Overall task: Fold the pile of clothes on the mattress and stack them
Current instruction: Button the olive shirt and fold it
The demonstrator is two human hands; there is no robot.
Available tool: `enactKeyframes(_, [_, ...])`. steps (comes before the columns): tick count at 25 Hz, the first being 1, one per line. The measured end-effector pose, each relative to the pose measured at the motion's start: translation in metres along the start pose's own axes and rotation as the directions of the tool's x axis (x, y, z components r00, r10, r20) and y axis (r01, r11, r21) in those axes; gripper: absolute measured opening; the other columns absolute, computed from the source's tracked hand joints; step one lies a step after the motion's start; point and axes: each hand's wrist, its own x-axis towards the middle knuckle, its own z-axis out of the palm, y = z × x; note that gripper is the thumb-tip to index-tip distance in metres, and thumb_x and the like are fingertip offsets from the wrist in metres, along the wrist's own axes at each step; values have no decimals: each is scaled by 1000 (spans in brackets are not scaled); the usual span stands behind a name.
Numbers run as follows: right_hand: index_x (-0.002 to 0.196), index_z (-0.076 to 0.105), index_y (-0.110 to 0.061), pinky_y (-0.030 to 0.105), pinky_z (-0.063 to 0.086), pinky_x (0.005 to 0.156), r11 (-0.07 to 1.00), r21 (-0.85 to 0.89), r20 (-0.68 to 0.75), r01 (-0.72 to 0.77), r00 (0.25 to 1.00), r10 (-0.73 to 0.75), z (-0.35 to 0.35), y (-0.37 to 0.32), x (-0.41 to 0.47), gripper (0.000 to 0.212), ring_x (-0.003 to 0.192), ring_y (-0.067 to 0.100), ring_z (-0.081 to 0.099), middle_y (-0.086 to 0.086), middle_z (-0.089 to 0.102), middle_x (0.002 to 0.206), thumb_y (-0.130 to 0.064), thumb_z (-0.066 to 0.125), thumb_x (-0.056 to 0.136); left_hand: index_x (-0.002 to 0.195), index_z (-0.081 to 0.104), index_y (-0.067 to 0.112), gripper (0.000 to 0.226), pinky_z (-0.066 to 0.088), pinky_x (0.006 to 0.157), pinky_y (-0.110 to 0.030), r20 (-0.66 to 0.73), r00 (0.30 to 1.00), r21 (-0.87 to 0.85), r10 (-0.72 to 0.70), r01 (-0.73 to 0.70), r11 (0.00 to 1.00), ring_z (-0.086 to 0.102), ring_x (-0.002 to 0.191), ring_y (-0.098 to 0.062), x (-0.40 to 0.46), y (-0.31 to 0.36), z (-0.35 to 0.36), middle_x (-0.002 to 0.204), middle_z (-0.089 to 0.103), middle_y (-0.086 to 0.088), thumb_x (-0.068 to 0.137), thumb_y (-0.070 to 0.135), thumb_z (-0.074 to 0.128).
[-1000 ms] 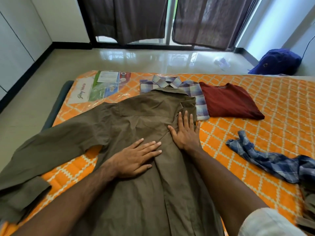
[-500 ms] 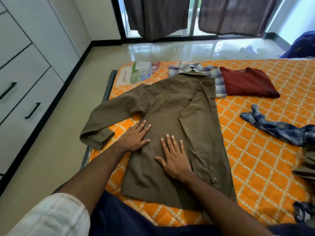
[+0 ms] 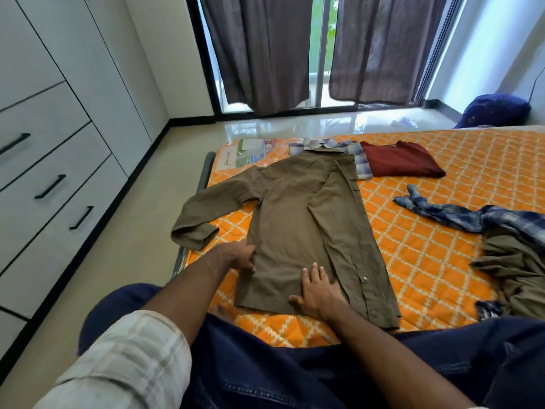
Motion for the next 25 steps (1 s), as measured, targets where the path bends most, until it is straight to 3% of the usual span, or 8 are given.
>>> enactKeyframes(4, [154, 28, -7, 54, 30, 116, 999, 42, -89, 18, 996, -14, -3, 9, -10, 77, 151, 38, 20, 21, 20, 163, -59, 43, 99, 140, 40, 11, 72, 44, 107, -42, -12, 995, -79, -100, 99, 992, 47, 131, -40, 1, 21, 2, 144, 37, -24, 86, 40, 76])
enactKeyframes(7, [136, 47, -11, 48, 41, 106, 985, 72, -187, 155, 972, -139, -12, 7, -8, 52, 132, 36, 42, 16, 44, 141, -47, 50, 99, 146, 35, 4, 74, 42, 107, -40, -29, 990, -211, -140, 131, 969, 45, 134, -38, -1, 22, -12, 148, 40, -23, 90, 34, 73])
enactKeyframes(11, [130, 50, -13, 42, 42, 102, 918, 186, -113, 351, 935, -335, -20, -13, 4, 41, 122, 34, 47, 14, 47, 132, -35, 54, 96, 152, 28, 1, 71, 37, 110, -36, -82, 989, -483, -125, 70, 873, 42, 139, -33, 10, 19, -41, 154, 39, -16, 97, 26, 64])
enactKeyframes(14, [142, 42, -17, 44, 43, 104, 873, 239, -108, 425, 905, -411, -21, -40, 24, 50, 123, 32, 46, 11, 46, 134, -32, 56, 97, 147, 33, 2, 64, 45, 97, -36, -133, 968, -634, -210, 80, 769, 49, 133, -33, 36, 4, -46, 147, 46, -14, 98, 30, 63])
enactKeyframes(16, [152, 32, -28, 44, 44, 104, 856, 265, -105, 444, 896, -432, -21, -58, 38, 58, 123, 29, 47, 9, 45, 134, -34, 54, 99, 142, 40, 3, 58, 47, 88, -35, -134, 951, -790, -278, 67, 610, 54, 126, -34, 58, -6, -44, 141, 52, -15, 97, 30, 64])
enactKeyframes(19, [149, 35, -30, 46, 46, 95, 878, 174, -105, 445, 895, -433, -21, -89, 56, 54, 117, 32, 50, 10, 45, 128, -44, 51, 100, 132, 55, -1, 49, 50, 91, -43, -143, 931, -946, -335, -29, 323, 58, 123, -37, 95, -24, -48, 135, 58, -23, 94, 27, 67])
enactKeyframes(23, [123, 44, -24, 42, 46, 78, 935, 241, -146, 260, 962, -230, -22, -126, 71, 39, 105, 32, 59, 6, 53, 118, -52, 46, 96, 137, 49, 2, 51, 49, 86, -32, -118, 941, -970, -318, -178, -165, 61, 115, -26, 140, -27, -63, 133, 60, -16, 93, 16, 70])
enactKeyframes(25, [128, 40, -21, 40, 43, 74, 944, 288, -152, 161, 981, -121, -25, -140, 76, 39, 106, 33, 63, 6, 58, 121, -43, 44, 96, 131, 46, 9, 47, 53, 86, -34, -118, 918, -917, -379, -248, -314, 64, 113, -27, 160, -27, -72, 127, 62, -11, 91, 12, 71])
